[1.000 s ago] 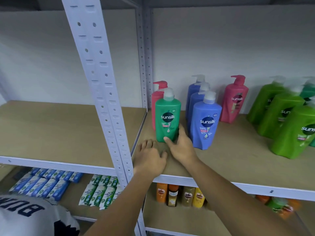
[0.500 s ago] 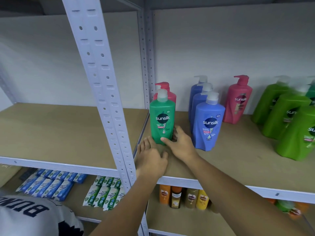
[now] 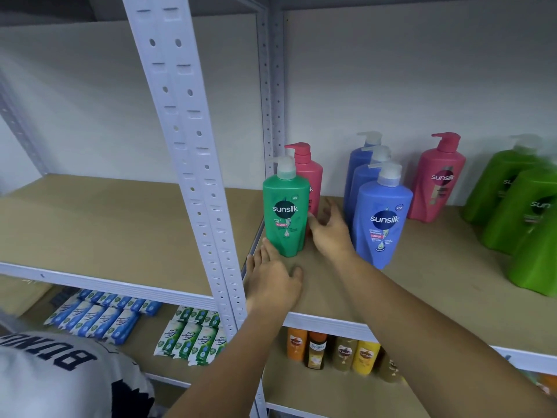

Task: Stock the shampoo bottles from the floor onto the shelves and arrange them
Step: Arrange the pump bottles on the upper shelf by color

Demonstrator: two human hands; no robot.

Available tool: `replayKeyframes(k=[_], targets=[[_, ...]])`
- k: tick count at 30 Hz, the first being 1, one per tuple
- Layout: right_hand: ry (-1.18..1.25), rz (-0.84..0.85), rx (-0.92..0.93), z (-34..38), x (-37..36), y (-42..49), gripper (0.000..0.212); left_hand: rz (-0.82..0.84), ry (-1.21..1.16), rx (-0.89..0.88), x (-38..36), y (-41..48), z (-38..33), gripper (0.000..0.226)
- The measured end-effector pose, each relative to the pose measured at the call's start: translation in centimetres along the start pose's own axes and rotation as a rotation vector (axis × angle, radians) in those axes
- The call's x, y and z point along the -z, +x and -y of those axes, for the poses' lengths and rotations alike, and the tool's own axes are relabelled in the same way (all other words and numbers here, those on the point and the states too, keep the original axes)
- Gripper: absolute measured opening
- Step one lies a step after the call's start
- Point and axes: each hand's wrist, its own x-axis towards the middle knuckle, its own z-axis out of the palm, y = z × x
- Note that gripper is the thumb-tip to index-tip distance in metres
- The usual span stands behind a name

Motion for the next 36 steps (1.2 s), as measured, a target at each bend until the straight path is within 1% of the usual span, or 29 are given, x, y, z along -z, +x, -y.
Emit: replayKeyframes(k=[2, 4, 7, 10, 13, 17, 20, 26, 36], targets=[[0.105, 0.050, -0.045, 0.1, -0.3, 0.9, 0.076, 0.001, -0.003, 0.012, 0.0, 0.0, -0.1, 0.095], [0.180, 0.101, -0.076, -0.2, -0.6, 1.6, 0.074, -0.002, 0.000, 0.017, 0.1, 0.0, -0.1, 0.095], [0.162, 0.154, -0.035, -0.3, -0.8, 2.6, 0.059, -0.003, 0.005, 0.025, -0.2, 0.2, 0.0, 0.096], [0.135, 0.157, -0.035, -0.6, -0.8, 3.1, 0.055, -0.013, 0.011, 0.011, -0.5, 0.4, 0.1, 0.097], [0.058, 0.108, -0.008, -0.9, -0.8, 2.3, 0.055, -0.022, 0.012, -0.007, -0.3, 0.2, 0.0, 0.097], [-0.100, -0.096, 0.084, -1.1, -1.2, 0.3, 0.052, -0.025, 0.009, -0.022, -0.2, 0.2, 0.0, 0.097], [-0.144, -0.216, 0.111, -1.4, -1.3, -0.9, 0.053, -0.023, 0.008, -0.022, -0.1, 0.0, -0.1, 0.097], [-0.161, -0.259, 0.129, -1.9, -0.5, -3.6, 0.058, -0.011, 0.000, -0.012, 0.1, -0.1, 0.0, 0.098], [-0.166, -0.243, 0.153, -2.0, 0.5, -6.9, 0.051, 0.014, -0.058, 0.060, 1.2, -1.1, -0.8, 0.097]])
